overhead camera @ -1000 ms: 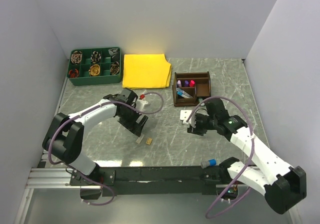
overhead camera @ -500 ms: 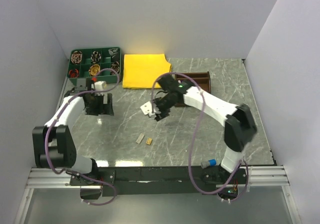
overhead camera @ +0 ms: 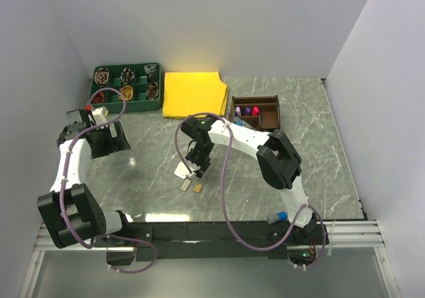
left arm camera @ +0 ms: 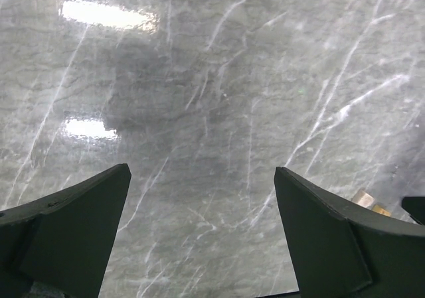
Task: Sort the stationery into containers
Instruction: Pick up the stationery from the center of the board.
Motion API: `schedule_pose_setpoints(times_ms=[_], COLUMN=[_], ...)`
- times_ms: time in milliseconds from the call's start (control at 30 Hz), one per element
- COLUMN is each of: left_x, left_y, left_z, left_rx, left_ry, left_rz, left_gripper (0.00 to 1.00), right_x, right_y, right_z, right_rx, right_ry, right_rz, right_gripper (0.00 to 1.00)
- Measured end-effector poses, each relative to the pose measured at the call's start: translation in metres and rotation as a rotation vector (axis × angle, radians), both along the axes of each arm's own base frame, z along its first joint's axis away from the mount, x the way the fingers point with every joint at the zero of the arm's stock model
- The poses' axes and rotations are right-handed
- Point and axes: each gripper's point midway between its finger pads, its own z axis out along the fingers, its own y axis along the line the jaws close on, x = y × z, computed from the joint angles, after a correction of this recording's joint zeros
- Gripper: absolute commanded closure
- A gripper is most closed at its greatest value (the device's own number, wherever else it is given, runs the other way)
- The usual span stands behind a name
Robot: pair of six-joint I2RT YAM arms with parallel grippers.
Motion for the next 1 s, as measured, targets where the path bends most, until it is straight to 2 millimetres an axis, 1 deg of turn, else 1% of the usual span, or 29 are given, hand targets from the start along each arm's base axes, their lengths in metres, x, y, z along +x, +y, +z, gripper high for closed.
schedule_pose_setpoints(times_ms=[100, 200, 467, 800, 1000], left_x=[0.000, 0.000, 0.000, -0.001, -0.001], left_y=[-0.002, -0.004, -0.006, -0.009, -0.009], left_z=[0.003, 0.004, 0.004, 0.002, 0.002], left_rx=[-0.008, -0.017, -0.035, -0.048, -0.055], left_ry=[-0.014, -0.016, -0.020, -0.016, -0.018], left_rz=[-0.008, -0.010, -0.017, -0.021, -0.023], left_gripper=[0.02, 0.02, 0.02, 0.02, 0.02], right_x=[0.002, 0.003, 0.004, -0.003, -0.004], right_y=[0.004, 0.004, 0.009, 0.012, 0.018], right_z=[-0.006, -0.012, -0.015, -0.041, -0.038], right_rx=[-0.007, -0.020, -0.020, -0.065, -0.061], right_ry=[-0.012, -0.013, -0.022, 0.015, 0.013], right_rz=[0.021, 0.023, 0.012, 0.003, -0.005], right_gripper=[0.51, 0.50, 0.45, 0.46, 0.48])
